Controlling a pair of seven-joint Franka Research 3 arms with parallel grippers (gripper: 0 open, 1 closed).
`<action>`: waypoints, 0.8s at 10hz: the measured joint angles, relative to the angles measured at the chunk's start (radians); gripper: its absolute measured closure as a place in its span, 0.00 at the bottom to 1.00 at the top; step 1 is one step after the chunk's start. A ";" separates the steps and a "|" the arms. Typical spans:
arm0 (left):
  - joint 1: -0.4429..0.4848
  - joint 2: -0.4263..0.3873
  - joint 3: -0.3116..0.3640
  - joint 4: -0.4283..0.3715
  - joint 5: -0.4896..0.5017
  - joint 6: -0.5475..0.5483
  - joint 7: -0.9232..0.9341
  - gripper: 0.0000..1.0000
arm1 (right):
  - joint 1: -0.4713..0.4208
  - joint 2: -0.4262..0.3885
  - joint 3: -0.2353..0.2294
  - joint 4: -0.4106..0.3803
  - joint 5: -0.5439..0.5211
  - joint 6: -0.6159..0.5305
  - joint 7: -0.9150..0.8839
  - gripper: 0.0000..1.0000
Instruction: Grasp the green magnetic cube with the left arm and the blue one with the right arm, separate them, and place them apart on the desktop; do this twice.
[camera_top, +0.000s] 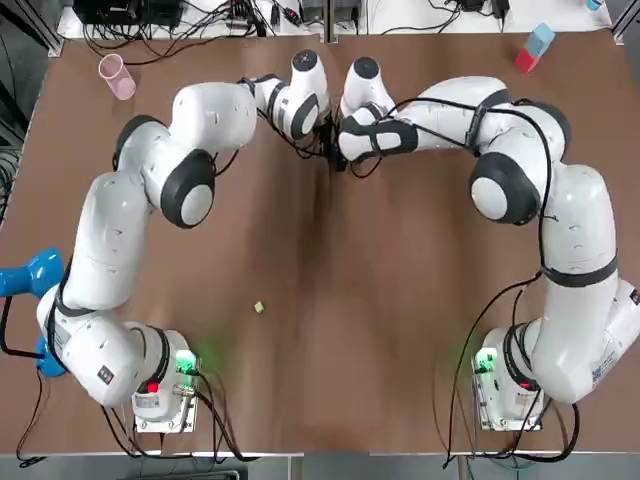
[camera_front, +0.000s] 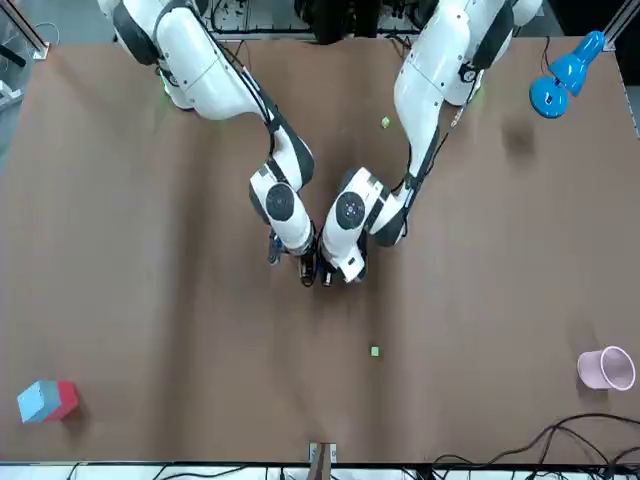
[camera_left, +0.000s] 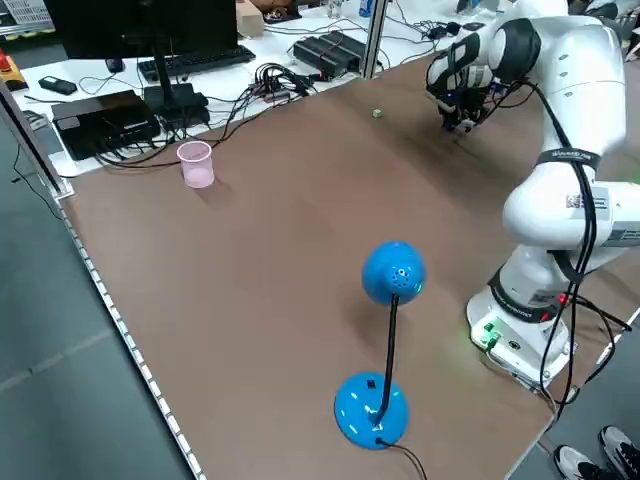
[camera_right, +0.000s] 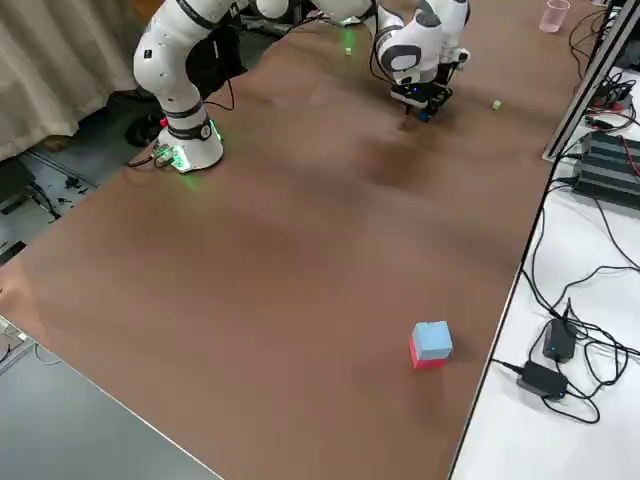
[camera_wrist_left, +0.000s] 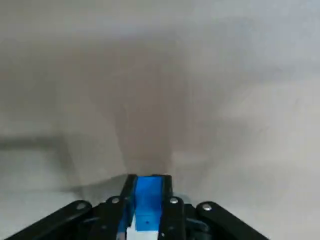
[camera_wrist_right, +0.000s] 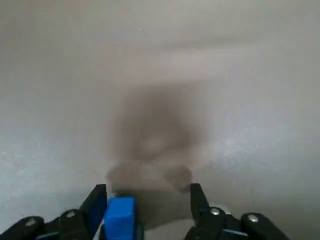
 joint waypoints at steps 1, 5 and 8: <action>0.000 -0.003 0.000 0.004 0.000 0.000 0.000 0.76 | 0.000 0.002 0.000 0.003 0.000 0.000 0.001 0.41; -0.009 -0.004 -0.004 0.004 0.000 -0.001 0.000 0.76 | 0.000 0.003 0.000 0.011 0.000 0.001 0.001 0.47; -0.008 -0.004 -0.004 0.004 0.000 -0.001 0.000 0.76 | 0.000 0.005 0.000 0.012 0.000 0.001 0.001 0.69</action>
